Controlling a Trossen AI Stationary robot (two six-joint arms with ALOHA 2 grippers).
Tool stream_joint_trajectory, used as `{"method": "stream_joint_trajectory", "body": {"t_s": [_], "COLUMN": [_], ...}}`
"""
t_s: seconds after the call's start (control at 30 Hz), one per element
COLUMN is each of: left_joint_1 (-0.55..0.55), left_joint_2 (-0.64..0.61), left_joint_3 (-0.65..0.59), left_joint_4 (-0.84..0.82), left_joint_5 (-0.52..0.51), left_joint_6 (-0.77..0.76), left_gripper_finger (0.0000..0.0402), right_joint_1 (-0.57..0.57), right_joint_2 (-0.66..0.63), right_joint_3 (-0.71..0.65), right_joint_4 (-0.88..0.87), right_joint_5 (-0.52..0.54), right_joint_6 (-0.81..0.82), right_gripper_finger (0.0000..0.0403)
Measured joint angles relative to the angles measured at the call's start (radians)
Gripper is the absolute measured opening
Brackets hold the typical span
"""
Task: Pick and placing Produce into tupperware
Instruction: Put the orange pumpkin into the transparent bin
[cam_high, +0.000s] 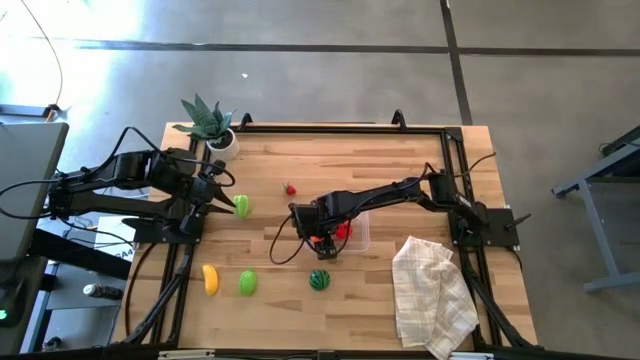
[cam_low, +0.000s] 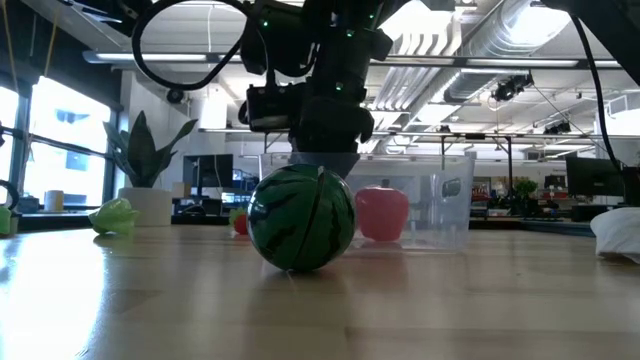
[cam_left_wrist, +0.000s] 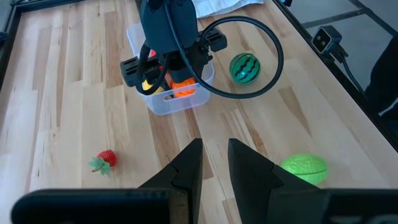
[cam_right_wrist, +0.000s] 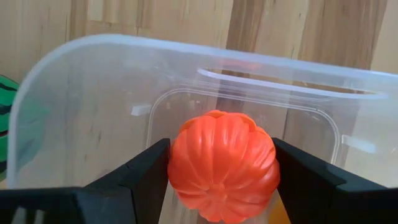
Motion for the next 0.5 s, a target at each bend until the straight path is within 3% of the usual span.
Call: {"method": "stream_joint_trajectory", "body": {"t_s": [0.5], "left_joint_1": [0.0], "left_joint_2": [0.0], "left_joint_3": [0.0], "left_joint_4": [0.0], "left_joint_5": [0.0], "left_joint_6": [0.0], "left_gripper_finger": [0.0067], "right_joint_1": [0.0], "right_joint_2": [0.0], "right_joint_3": [0.0], "right_joint_4": [0.008], "right_joint_5": [0.022], "right_joint_6": [0.075], "right_gripper_finger": [0.0241]}}
